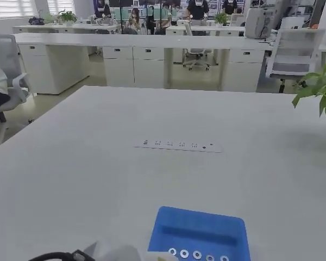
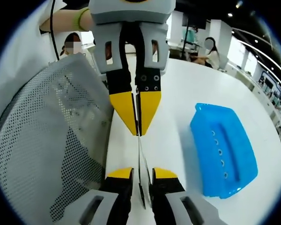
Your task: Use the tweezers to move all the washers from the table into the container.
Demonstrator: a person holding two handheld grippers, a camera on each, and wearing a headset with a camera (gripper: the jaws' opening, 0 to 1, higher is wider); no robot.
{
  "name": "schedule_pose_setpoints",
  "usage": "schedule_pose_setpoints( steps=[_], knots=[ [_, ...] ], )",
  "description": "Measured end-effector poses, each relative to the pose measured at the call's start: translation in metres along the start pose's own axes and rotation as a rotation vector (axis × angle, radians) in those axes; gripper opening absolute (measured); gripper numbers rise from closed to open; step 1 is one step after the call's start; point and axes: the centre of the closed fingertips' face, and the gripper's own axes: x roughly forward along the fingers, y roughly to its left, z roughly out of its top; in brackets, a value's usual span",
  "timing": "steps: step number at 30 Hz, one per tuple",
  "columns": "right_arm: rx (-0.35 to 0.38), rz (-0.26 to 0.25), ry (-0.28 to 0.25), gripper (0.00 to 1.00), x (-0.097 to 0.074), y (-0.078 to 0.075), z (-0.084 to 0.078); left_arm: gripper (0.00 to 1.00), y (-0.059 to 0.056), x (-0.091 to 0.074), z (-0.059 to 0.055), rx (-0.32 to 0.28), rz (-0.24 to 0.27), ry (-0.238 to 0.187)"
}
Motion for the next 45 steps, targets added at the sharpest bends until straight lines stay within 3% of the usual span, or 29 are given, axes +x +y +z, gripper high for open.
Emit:
schedule_pose_setpoints(
  steps=[7,10,14,16,20,23,25,28,36,40,45],
  knots=[
    [0.181,-0.067,-0.184,0.32,-0.032,-0.005,0.005,0.0,0.002,0.009,-0.015,-0.002,-0.019,0.069],
    [0.308,-0.1,-0.306,0.39,-0.056,-0.009,0.005,0.0,0.002,0.013,-0.021,-0.012,-0.025,0.089],
    [0.403,-0.193,-0.402,0.47,-0.084,-0.021,0.0,0.0,0.003,0.018,-0.027,-0.015,-0.027,0.119],
    [0.412,-0.254,-0.41,0.49,-0.098,-0.026,-0.006,0.0,0.002,0.019,-0.031,-0.017,-0.027,0.139],
    [0.388,-0.368,-0.357,0.51,-0.121,-0.032,-0.023,0.0,0.002,0.024,-0.038,-0.009,-0.018,0.179],
    [0.394,-0.407,-0.334,0.52,-0.132,-0.031,-0.032,0.0,0.004,0.027,-0.045,0.007,-0.005,0.229],
    [0.413,-0.443,-0.343,0.52,-0.141,-0.032,-0.043,0.0,0.004,0.028,-0.049,0.041,-0.01,0.274],
    [0.455,-0.489,-0.366,0.52,-0.15,-0.033,-0.05,0.0,0.005,0.03,-0.05,0.063,-0.008,0.3],
    [0.467,-0.514,-0.373,0.53,-0.147,-0.028,-0.049,0.0,0.008,0.033,-0.052,0.113,-0.009,0.37],
    [0.465,-0.52,-0.365,0.53,-0.146,-0.03,-0.05,0.0,0.008,0.033,-0.053,0.112,-0.003,0.378],
    [0.525,-0.529,-0.397,0.54,-0.15,-0.034,-0.053,0.0,0.011,0.029,-0.054,0.074,0.03,0.361]
  ],
)
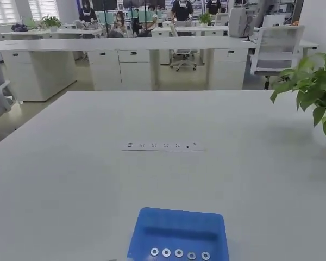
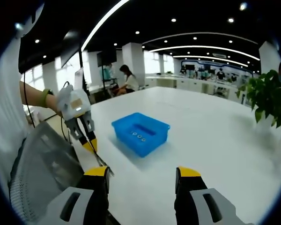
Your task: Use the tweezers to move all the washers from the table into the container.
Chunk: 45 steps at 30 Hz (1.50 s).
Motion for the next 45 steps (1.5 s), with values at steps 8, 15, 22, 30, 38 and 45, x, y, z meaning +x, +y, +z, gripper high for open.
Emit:
schedule_pose_setpoints(
  steps=[8,15,22,30,38,45],
  knots=[
    [-0.017,-0.045,-0.026,0.62,-0.002,-0.007,0.006,0.15,0.017,-0.032,-0.007,-0.169,0.155,-0.125],
    [-0.082,-0.119,-0.093,0.76,-0.007,-0.016,0.022,0.33,0.033,-0.073,-0.021,-0.342,0.362,-0.3],
    [-0.084,-0.176,-0.194,0.86,-0.015,-0.024,0.04,0.49,0.046,-0.12,-0.019,-0.518,0.561,-0.575],
    [-0.065,-0.209,-0.263,0.93,-0.021,-0.035,0.048,0.77,0.062,-0.174,-0.007,-0.654,0.751,-0.952],
    [-0.079,-0.234,-0.388,0.99,-0.032,-0.038,0.067,0.99,0.067,-0.193,-0.003,-0.694,0.819,-1.142],
    [-0.067,-0.268,-0.4,0.99,-0.036,-0.048,0.065,0.99,0.066,-0.209,-0.001,-0.653,0.883,-1.23]
  ],
)
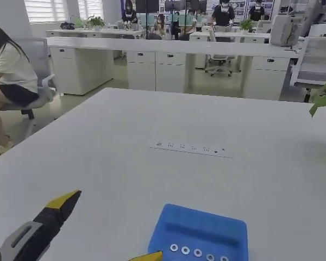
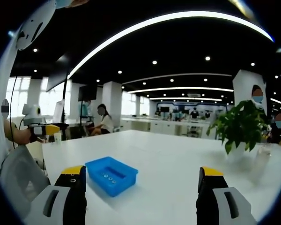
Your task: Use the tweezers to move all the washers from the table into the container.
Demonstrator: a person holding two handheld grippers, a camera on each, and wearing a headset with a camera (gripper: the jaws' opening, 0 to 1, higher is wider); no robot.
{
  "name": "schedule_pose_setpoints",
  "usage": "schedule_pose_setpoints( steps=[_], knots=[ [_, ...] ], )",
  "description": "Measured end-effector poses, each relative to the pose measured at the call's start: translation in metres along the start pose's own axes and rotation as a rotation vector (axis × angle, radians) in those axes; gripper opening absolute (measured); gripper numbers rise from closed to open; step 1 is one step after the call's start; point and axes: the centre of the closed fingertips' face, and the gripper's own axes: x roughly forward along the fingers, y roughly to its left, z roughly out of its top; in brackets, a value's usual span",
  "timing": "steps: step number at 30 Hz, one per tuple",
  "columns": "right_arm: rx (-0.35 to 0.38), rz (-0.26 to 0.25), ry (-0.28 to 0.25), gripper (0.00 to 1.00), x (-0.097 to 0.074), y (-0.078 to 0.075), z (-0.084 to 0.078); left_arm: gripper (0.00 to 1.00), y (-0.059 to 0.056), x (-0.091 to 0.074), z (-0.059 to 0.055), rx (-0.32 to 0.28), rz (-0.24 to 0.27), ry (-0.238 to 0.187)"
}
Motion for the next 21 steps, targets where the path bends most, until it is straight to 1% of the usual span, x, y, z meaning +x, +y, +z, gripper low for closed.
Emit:
schedule_pose_setpoints(
  steps=[3,5,8,9,10,12,15,16,19,20,21],
  knots=[
    [-0.01,-0.01,0.016,0.99,-0.001,-0.002,-0.003,0.99,0.003,0.0,-0.005,0.026,0.009,0.024],
    [-0.023,-0.013,0.024,0.99,-0.001,-0.001,-0.005,0.99,0.002,0.0,-0.009,0.028,-0.001,0.04],
    [-0.033,-0.002,0.027,0.99,0.001,0.002,-0.005,0.99,-0.001,0.002,-0.014,0.035,-0.018,0.058],
    [-0.037,0.0,0.035,0.99,0.001,0.002,-0.007,0.99,-0.001,0.002,-0.016,0.035,-0.017,0.071],
    [-0.041,0.0,0.038,0.99,0.001,0.002,-0.007,0.99,0.001,0.002,-0.019,0.032,-0.009,0.087],
    [-0.045,-0.007,0.041,0.99,0.0,0.001,-0.008,0.99,0.007,0.001,-0.022,0.02,0.013,0.106],
    [-0.052,-0.019,0.037,0.99,-0.001,-0.001,-0.007,0.99,0.014,0.0,-0.023,-0.008,0.039,0.103],
    [-0.055,-0.021,0.041,0.99,0.0,0.0,-0.007,0.99,0.015,-0.001,-0.023,-0.012,0.042,0.102],
    [-0.081,-0.029,0.051,0.99,0.0,-0.001,-0.008,0.99,0.015,-0.001,-0.024,-0.023,0.045,0.109],
    [-0.097,-0.033,0.053,0.99,-0.001,-0.001,-0.008,0.99,0.014,0.0,-0.026,-0.022,0.045,0.114],
    [-0.099,-0.035,0.056,0.99,-0.001,-0.001,-0.009,0.99,0.013,0.0,-0.027,-0.018,0.043,0.126]
  ],
)
